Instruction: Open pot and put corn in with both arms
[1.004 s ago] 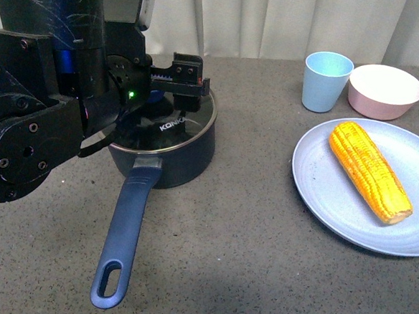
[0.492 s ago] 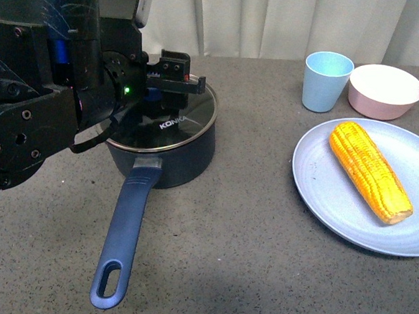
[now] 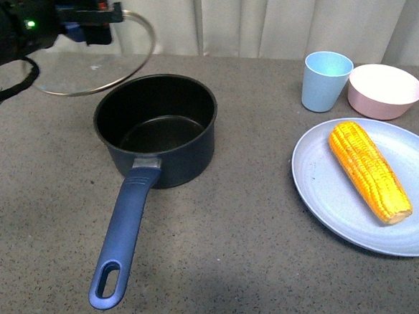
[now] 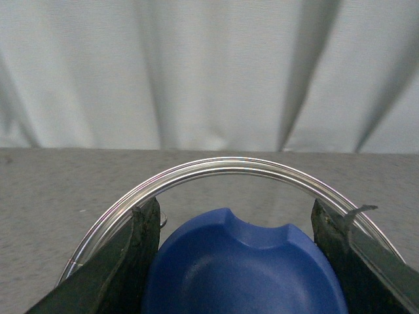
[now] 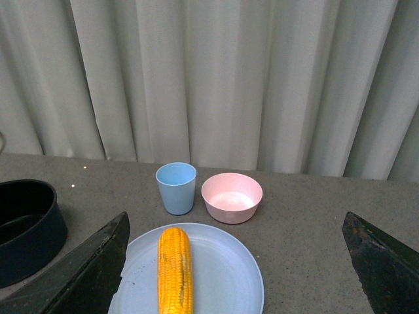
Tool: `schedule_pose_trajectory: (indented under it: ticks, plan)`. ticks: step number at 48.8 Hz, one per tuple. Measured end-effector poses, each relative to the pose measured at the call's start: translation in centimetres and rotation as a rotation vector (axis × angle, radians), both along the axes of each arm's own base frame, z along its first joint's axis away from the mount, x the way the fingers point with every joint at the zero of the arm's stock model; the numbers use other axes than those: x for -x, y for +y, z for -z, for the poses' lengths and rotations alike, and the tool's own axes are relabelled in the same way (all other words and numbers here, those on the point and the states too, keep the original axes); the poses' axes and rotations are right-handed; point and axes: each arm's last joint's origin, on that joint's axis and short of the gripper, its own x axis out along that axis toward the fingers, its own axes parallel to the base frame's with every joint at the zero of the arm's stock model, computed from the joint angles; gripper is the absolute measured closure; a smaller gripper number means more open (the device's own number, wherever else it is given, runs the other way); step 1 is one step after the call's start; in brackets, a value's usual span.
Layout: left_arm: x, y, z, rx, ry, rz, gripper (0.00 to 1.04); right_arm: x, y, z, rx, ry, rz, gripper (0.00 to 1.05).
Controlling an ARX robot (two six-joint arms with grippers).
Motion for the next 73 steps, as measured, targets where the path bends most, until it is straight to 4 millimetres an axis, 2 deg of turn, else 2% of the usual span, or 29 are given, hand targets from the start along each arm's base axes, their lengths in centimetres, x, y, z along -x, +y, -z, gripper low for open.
schedule_pose_trajectory:
  ticks: [6, 9, 15, 35, 48, 69, 73]
  plan:
    - [-0.6, 4.5, 1.4, 0.001, 0.011, -0.100, 0.43, 0.0, 0.0, 0.0, 0.000, 0.000, 0.000, 0.09]
    - [-0.7, 6.1, 2.4, 0.001, 0.032, -0.126, 0.43, 0.0, 0.0, 0.0, 0.000, 0.000, 0.000, 0.09]
    - [-0.7, 7.2, 4.1, -0.001, 0.062, -0.138, 0.43, 0.0, 0.0, 0.0, 0.000, 0.000, 0.000, 0.09]
    - [-0.8, 9.0, 9.2, -0.011, 0.104, -0.167, 0.43, 0.0, 0.0, 0.0, 0.000, 0.000, 0.000, 0.09]
    - [-0.4, 9.0, 12.4, -0.025, 0.139, -0.154, 0.43, 0.0, 0.0, 0.0, 0.000, 0.000, 0.000, 0.09]
    - [-0.6, 8.9, 13.3, -0.041, 0.161, -0.167, 0.43, 0.0, 0.0, 0.0, 0.000, 0.000, 0.000, 0.09]
    - [-0.6, 8.8, 13.2, -0.042, 0.158, -0.165, 0.28, 0.0, 0.0, 0.0, 0.000, 0.000, 0.000, 0.09]
